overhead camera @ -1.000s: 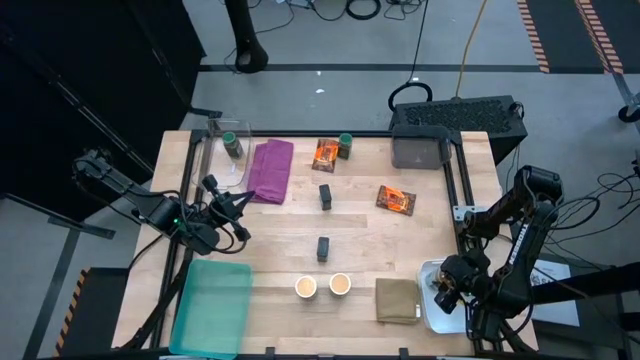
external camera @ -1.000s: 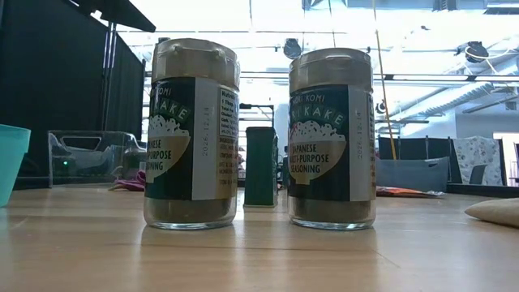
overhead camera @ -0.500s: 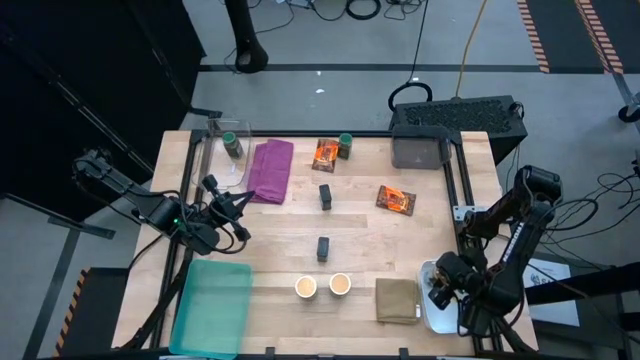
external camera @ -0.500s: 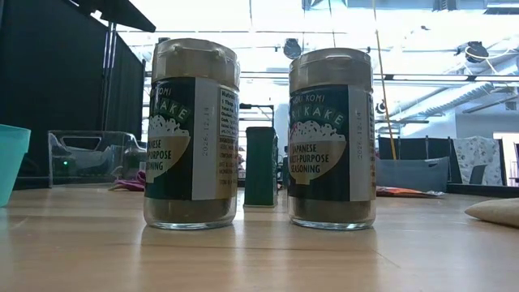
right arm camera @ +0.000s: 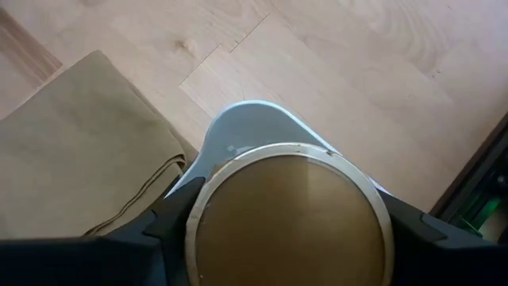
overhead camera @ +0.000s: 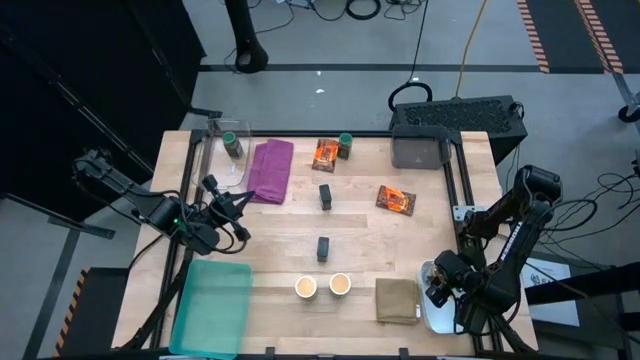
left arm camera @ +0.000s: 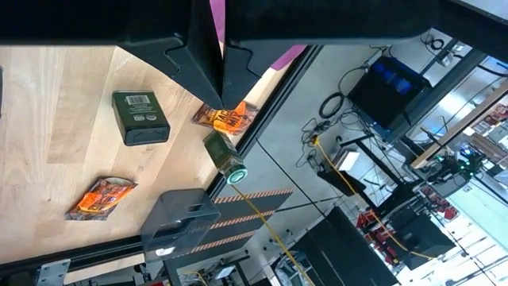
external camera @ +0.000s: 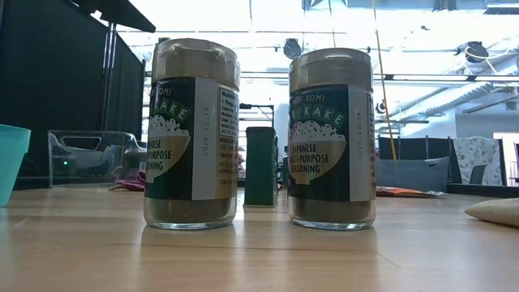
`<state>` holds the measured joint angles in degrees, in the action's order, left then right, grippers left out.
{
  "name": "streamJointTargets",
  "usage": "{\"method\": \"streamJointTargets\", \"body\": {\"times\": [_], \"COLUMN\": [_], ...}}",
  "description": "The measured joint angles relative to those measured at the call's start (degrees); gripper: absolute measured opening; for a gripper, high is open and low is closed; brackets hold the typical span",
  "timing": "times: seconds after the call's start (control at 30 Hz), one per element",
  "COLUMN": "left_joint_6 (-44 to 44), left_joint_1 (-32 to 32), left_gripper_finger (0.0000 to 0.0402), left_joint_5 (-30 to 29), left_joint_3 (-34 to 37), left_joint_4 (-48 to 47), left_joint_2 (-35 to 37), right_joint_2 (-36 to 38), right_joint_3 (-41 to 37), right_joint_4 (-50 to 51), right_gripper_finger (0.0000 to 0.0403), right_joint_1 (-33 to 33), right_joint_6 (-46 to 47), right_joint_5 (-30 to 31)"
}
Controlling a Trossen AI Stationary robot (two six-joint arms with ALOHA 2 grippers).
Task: Sort spices by type
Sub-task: Put the top golden seasoning bottle into the white bin
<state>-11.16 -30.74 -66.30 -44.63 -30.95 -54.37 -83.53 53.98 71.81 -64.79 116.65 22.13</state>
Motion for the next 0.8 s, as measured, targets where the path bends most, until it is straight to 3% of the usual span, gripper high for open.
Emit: {"method": "streamJointTargets", "body": {"times": [0.8], "left_joint_6": [0.0], "left_joint_1": [0.0], "left_gripper_finger": [0.0011], "left_joint_5": [0.0], "left_joint_3": [0.0], "left_joint_4": [0.0], "left_joint_2": [0.0], "right_joint_2": [0.0], "right_joint_3": [0.0], "right_joint_4": [-0.5], "right_gripper_finger": [0.0266], "right_joint_1": [1.0], "right_joint_6": [-0.8], "right_joint_5": [0.1]}}
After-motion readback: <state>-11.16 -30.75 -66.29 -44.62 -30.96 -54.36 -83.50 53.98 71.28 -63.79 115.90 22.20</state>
